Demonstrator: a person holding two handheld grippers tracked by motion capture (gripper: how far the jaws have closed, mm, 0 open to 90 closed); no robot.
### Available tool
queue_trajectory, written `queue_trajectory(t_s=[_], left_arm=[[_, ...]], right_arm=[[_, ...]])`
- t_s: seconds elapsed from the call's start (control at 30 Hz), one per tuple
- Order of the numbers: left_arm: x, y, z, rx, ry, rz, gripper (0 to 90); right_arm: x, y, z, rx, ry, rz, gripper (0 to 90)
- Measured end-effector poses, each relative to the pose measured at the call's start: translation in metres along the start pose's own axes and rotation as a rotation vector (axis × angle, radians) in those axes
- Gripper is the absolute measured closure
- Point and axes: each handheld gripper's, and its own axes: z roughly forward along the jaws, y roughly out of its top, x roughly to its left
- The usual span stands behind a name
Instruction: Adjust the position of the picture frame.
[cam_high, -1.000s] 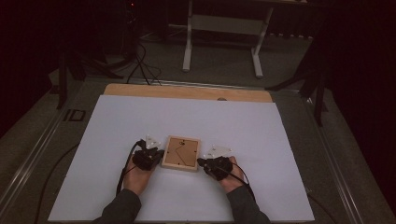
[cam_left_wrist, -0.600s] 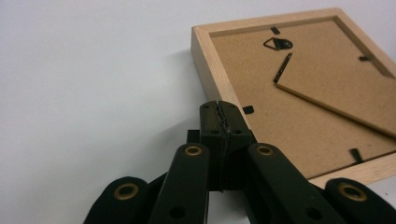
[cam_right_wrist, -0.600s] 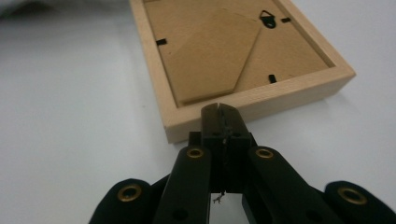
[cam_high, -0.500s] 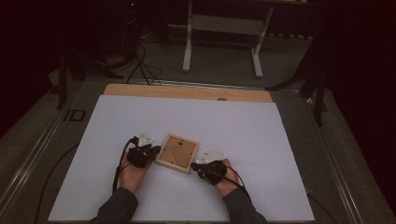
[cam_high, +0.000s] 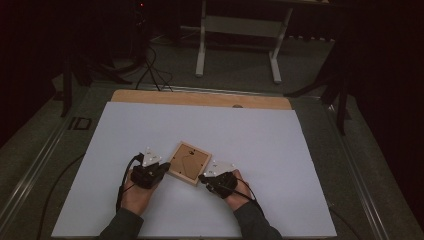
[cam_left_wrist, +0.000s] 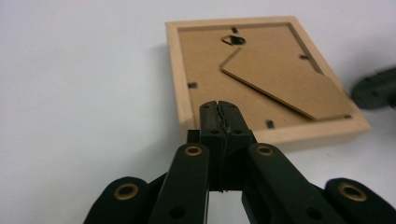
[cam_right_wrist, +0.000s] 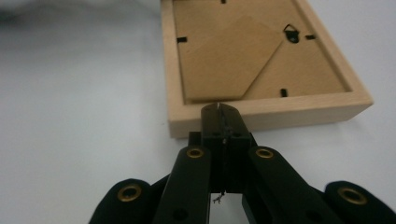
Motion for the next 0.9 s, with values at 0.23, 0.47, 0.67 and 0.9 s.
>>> queue_trajectory(t_s=[0.23, 0.47, 0.67, 0.9], left_arm=[[-0.005, -0.005, 0.001, 0.022, -0.014, -0.004, 89.4], [-0.013, -0.011, 0.001, 0.044, -0.029, 0.006, 89.4], [-0.017, -0.015, 0.002, 0.068, -0.036, 0.007, 89.4], [-0.019, -0.016, 0.006, 0.086, -0.038, 0.015, 89.5]], right_arm=[[-0.015, 0.001, -0.002, -0.020, -0.047, 0.038, 89.8], [-0.035, 0.002, -0.002, -0.039, -0.104, 0.099, 89.8], [-0.052, 0.016, 0.000, -0.048, -0.147, 0.122, 89.8], [-0.068, 0.028, 0.015, -0.025, -0.173, 0.150, 89.8]])
